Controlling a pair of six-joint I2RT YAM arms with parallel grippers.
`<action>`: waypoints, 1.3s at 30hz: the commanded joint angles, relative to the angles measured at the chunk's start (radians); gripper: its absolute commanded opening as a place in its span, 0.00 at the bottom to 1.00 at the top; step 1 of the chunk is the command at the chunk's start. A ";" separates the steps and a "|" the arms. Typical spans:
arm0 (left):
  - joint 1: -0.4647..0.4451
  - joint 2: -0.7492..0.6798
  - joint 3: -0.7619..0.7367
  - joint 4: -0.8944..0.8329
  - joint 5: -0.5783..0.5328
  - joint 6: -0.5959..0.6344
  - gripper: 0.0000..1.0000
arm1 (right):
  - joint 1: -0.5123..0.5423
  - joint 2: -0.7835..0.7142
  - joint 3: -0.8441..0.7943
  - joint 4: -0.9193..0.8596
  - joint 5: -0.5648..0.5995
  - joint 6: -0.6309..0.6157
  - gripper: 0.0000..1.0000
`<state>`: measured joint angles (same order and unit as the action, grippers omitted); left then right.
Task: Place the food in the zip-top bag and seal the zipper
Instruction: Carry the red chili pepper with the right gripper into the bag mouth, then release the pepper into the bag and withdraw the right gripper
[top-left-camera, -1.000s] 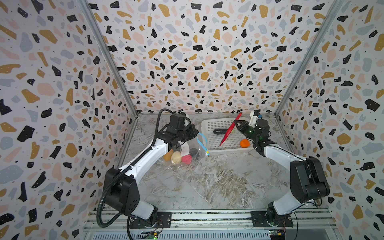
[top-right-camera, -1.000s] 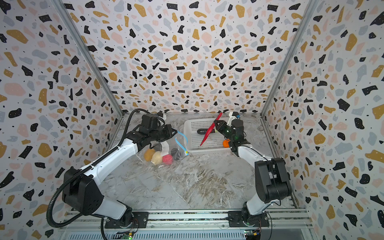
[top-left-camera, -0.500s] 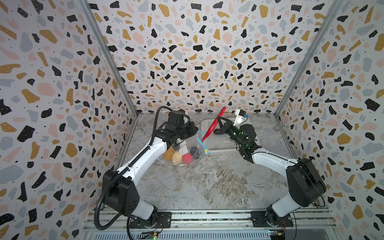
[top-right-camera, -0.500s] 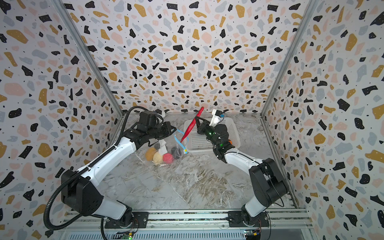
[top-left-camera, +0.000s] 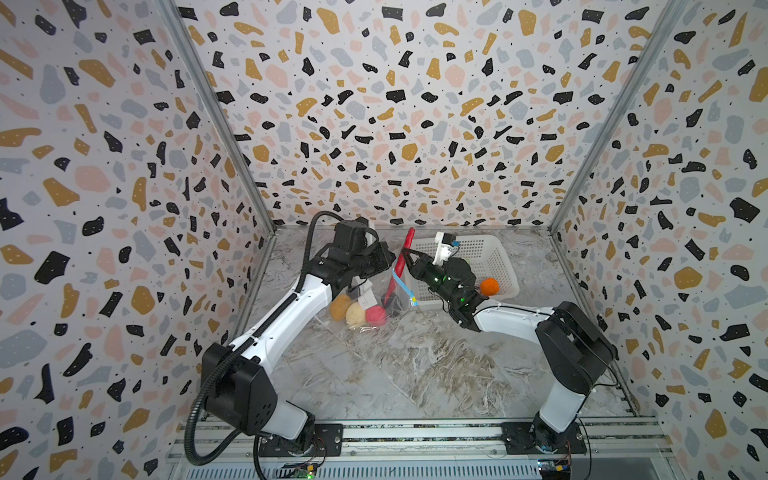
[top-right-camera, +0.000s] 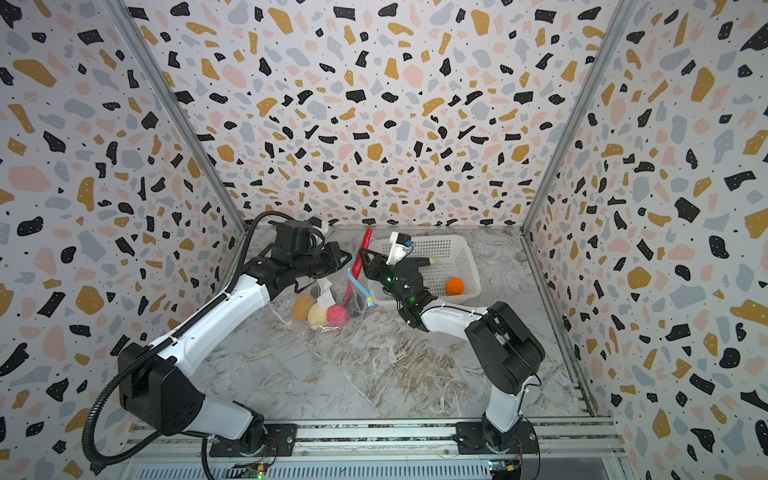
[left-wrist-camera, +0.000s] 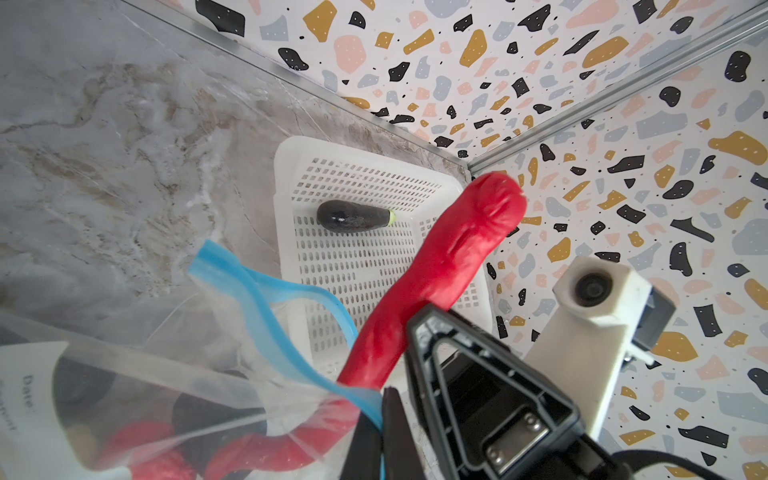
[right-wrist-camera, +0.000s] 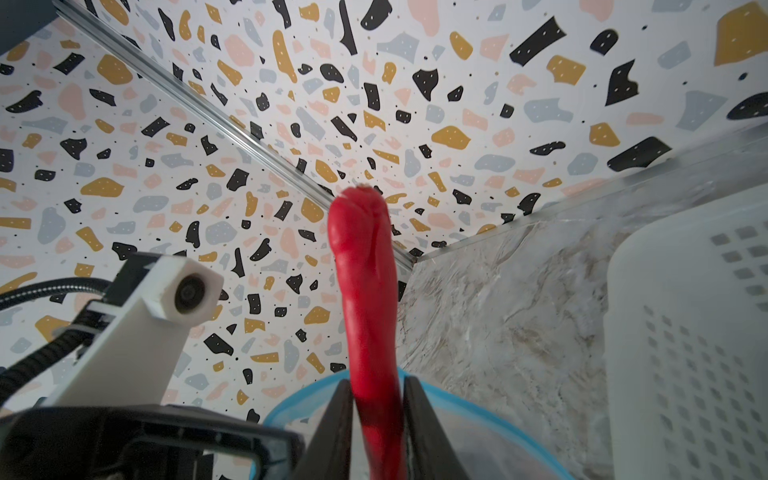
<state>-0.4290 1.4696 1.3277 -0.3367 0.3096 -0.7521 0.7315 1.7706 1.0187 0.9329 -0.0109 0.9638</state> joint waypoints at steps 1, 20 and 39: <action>0.005 -0.035 0.038 0.025 0.006 0.008 0.00 | 0.031 0.000 0.012 0.061 0.053 -0.001 0.27; 0.005 -0.036 0.011 0.073 0.021 -0.004 0.00 | 0.064 0.005 -0.077 0.112 -0.013 0.067 0.39; 0.011 -0.005 -0.004 0.080 0.069 0.024 0.00 | -0.292 -0.013 0.384 -1.217 -0.318 -0.490 0.52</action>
<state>-0.4255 1.4647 1.3266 -0.3122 0.3378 -0.7509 0.4686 1.6894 1.2942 0.1349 -0.3561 0.6704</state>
